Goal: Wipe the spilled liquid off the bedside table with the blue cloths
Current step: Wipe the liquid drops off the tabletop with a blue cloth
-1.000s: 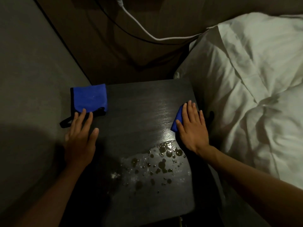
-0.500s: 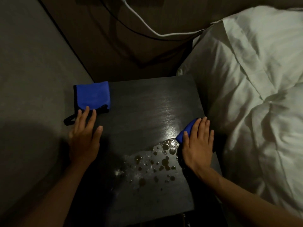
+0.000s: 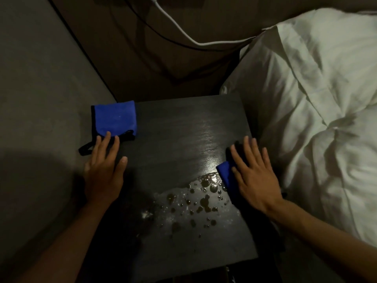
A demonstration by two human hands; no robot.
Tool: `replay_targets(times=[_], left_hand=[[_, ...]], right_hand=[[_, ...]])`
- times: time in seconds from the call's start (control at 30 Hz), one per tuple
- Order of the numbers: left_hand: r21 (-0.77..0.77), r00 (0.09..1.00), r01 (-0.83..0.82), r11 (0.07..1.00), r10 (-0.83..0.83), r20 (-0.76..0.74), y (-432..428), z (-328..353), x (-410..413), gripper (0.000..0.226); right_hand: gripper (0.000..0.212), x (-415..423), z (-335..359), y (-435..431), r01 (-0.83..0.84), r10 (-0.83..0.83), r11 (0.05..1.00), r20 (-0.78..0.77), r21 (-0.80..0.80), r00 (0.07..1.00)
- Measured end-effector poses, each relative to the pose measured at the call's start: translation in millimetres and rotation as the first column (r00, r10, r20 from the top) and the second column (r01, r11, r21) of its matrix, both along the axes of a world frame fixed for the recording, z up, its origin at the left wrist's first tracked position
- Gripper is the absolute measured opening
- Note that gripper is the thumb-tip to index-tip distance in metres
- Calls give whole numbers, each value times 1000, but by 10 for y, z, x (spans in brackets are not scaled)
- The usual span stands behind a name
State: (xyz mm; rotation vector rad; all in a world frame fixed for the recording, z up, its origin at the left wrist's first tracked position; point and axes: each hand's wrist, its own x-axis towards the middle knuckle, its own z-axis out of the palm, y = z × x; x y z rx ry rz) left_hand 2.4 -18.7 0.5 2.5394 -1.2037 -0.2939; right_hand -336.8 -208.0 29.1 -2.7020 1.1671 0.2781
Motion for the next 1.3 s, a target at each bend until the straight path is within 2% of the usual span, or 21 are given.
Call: replay_targets(times=[0.07, 0.13, 0.27, 0.4, 0.6, 0.73, 1.0, 1.3], left_hand=[[9, 1000, -10, 1000, 10, -1, -1, -2, -5, 68], [15, 1000, -22, 1000, 22, -1, -6, 1, -9, 68], [40, 1000, -19, 999, 19, 0, -14, 25, -12, 71], [54, 999, -37, 998, 38, -11, -20, 33, -26, 72], [80, 999, -43, 996, 44, -19, -16, 48, -19, 65], [70, 997, -55, 996, 59, -59, -11, 62, -8, 68], [70, 998, -48, 996, 51, -38, -14, 59, -8, 75], [101, 997, -17, 995, 24, -74, -7, 57, 41, 69]], right_hand=[[63, -133, -140, -83, -198, 198, 980, -45, 8, 979], [64, -163, -234, -73, -222, 222, 975, -59, 0, 973], [66, -35, -336, 171, 21, -22, 999, -17, -49, 1000], [66, 172, -374, 431, 257, -255, 964, 42, -63, 966], [69, 378, -413, 608, 434, -427, 897, 92, -78, 899], [68, 518, -428, 741, 507, -495, 856, 126, -98, 860], [68, 704, -418, 971, 416, -403, 902, 124, -110, 907], [67, 1151, -383, 1348, 237, -224, 966, 119, -105, 967]])
